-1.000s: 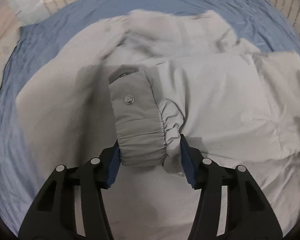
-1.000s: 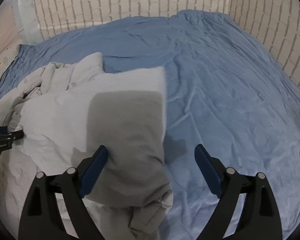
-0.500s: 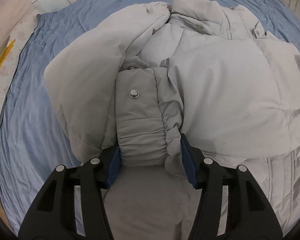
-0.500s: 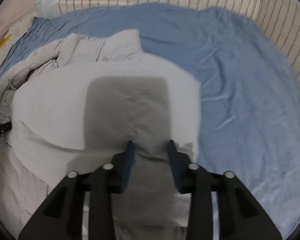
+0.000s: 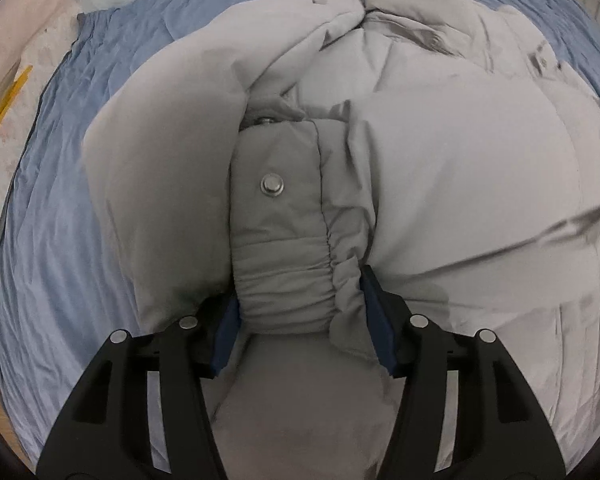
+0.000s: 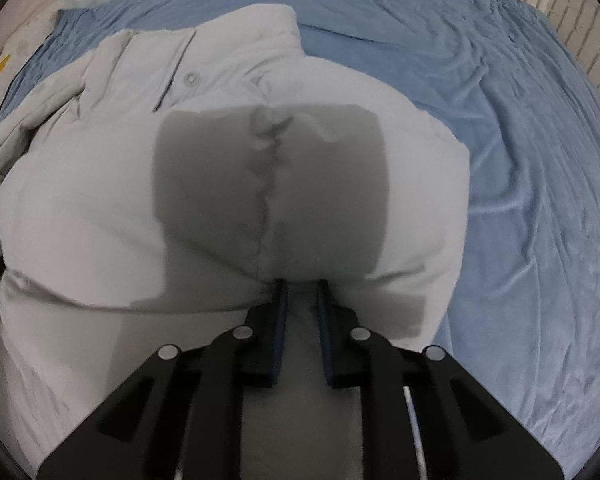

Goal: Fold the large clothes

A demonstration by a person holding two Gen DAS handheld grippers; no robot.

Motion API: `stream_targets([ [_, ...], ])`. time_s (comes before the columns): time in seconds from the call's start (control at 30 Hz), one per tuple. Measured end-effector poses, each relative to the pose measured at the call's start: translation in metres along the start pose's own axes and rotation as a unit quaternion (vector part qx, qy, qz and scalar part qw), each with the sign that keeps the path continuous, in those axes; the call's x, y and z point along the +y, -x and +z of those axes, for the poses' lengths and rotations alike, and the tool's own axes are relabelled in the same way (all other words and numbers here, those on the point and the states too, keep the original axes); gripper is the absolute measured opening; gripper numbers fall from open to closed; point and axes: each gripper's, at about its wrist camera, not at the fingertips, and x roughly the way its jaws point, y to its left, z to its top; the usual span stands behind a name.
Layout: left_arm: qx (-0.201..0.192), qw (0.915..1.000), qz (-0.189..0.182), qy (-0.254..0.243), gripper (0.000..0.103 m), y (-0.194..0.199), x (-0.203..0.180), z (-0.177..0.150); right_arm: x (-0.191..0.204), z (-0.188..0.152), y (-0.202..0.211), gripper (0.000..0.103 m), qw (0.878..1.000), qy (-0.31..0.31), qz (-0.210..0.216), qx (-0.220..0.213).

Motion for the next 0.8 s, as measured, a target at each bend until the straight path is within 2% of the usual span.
stream_targets([
  [0.1, 0.002, 0.9999, -0.010, 0.006, 0.059, -0.003, -0.001, -0.006, -0.003, -0.010, 0.005, 0.016, 1.000, -0.004, 0.006, -0.007],
  [0.2, 0.010, 0.9994, -0.023, 0.025, 0.060, 0.002, 0.007, 0.001, -0.010, -0.016, 0.017, 0.026, 0.999, -0.030, 0.013, -0.009],
  [0.23, 0.010, 0.9993, -0.024, 0.028, 0.060, 0.007, 0.010, 0.001, -0.014, -0.019, 0.025, 0.042, 0.999, -0.039, 0.015, -0.014],
  [0.27, 0.004, 0.9992, -0.026, 0.029, 0.060, 0.014, 0.012, -0.002, -0.016, -0.023, 0.036, 0.065, 0.998, -0.047, 0.019, -0.027],
  [0.3, -0.003, 0.9991, -0.029, 0.029, 0.062, 0.020, 0.014, -0.007, -0.018, -0.027, 0.049, 0.074, 0.997, -0.050, 0.019, -0.049],
  [0.33, -0.011, 0.9992, -0.026, 0.030, 0.069, 0.028, 0.015, -0.013, -0.019, -0.031, 0.058, 0.078, 0.996, -0.050, 0.018, -0.065],
  [0.37, -0.017, 0.9992, -0.022, 0.028, 0.074, 0.034, 0.016, -0.017, -0.020, -0.036, 0.070, 0.078, 0.996, -0.048, 0.013, -0.080],
  [0.57, -0.047, 0.9983, -0.015, 0.033, 0.082, 0.070, 0.037, -0.056, -0.017, -0.048, 0.091, 0.078, 0.994, -0.045, 0.004, -0.096],
  [0.67, -0.054, 0.9974, -0.017, 0.044, 0.085, 0.086, 0.047, -0.052, -0.006, -0.047, 0.093, 0.078, 0.994, -0.036, 0.005, -0.100],
  [0.8, -0.066, 0.9971, 0.004, 0.039, 0.088, 0.096, 0.062, -0.038, 0.008, -0.039, 0.088, 0.078, 0.995, -0.023, 0.010, -0.097],
])
